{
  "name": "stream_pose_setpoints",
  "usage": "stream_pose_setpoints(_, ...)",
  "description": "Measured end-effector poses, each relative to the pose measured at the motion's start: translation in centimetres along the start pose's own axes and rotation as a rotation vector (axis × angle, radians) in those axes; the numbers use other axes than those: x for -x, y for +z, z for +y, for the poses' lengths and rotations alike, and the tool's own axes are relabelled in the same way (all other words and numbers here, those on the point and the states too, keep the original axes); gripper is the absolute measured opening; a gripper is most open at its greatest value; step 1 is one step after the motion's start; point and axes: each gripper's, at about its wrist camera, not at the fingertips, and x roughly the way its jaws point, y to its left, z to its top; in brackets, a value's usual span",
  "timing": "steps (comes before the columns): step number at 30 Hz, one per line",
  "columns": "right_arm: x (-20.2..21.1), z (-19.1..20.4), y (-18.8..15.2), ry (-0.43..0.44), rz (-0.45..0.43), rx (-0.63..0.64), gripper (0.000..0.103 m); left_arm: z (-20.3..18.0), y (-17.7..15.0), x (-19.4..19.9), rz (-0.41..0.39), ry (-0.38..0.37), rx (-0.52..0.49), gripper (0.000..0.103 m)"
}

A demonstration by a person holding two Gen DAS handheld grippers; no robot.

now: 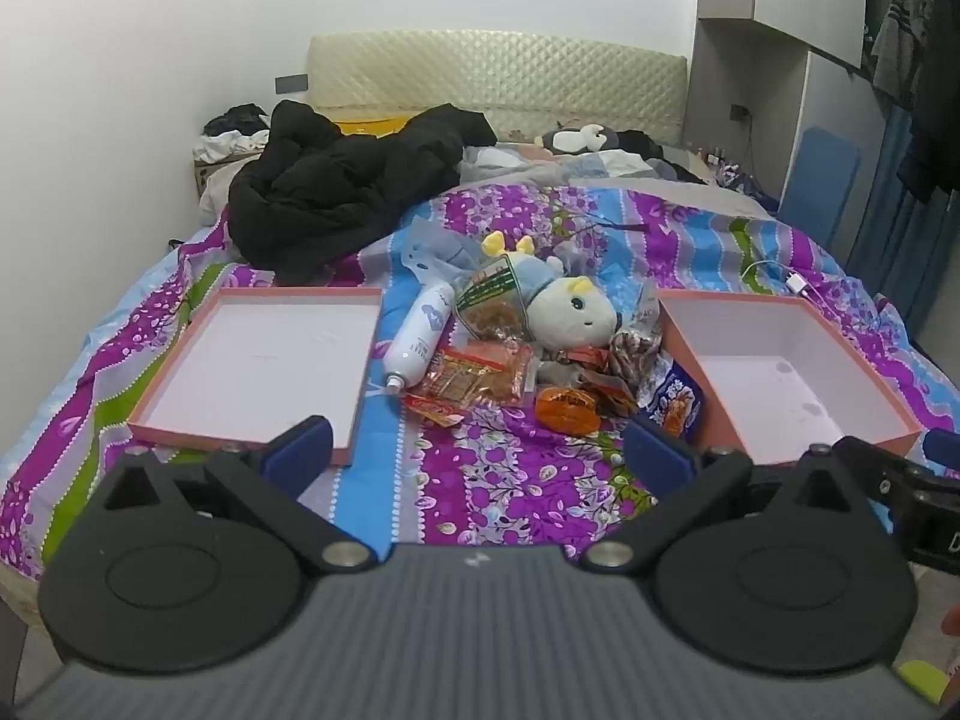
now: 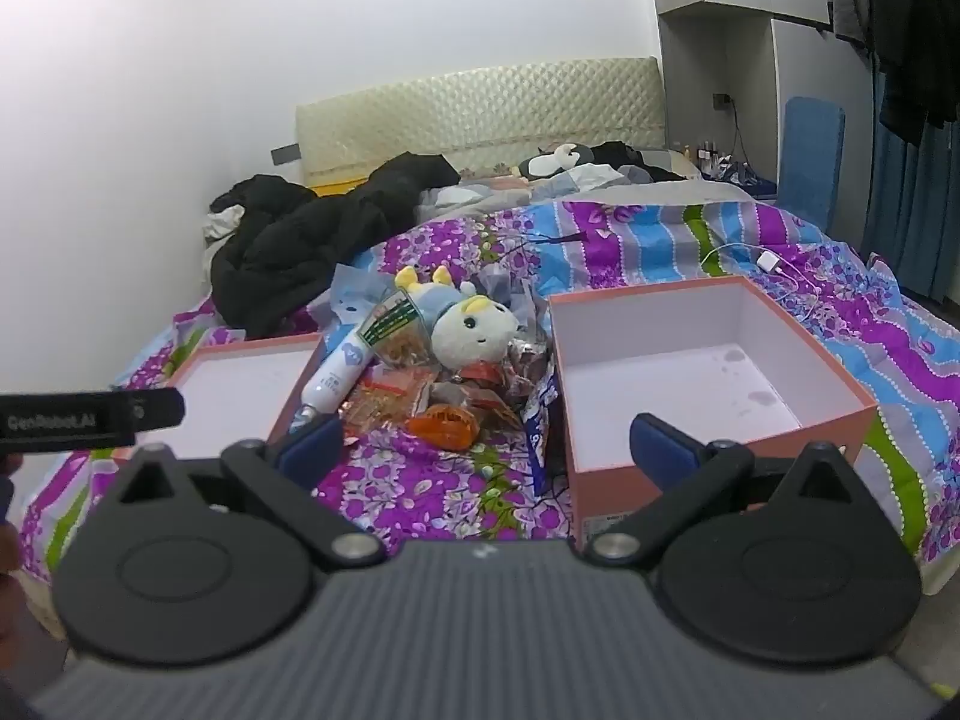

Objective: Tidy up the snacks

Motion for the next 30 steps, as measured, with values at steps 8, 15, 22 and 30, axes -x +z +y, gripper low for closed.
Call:
stream_pose_setpoints(8,0.2,0.0,0.0,0.003,-0.006,-0.007,0.103,-0.2,-0.4,-0.4,0.014,0.001,-0.005,0.103)
stream_pose_setpoints(15,0.4,-0.4,-0.1,-0.006,0.010,-0.007,0.103,0.3,-0.7,-0.8,0.023,-0.007,0.002,0.103)
stream_pose_setpoints(22,-0.3,0.1,0.2,-0.030,0.015,-0.019,0.103,0.5,-0.2,-1.3,0.033,-0.008,-0.006,0.103)
stream_pose_setpoints(30,-0.3,-0.1,0.2,-0.029,0.016,-0.017,0.103,0.3,0.1,-1.2,0.034,-0.016,-0.013,0.103)
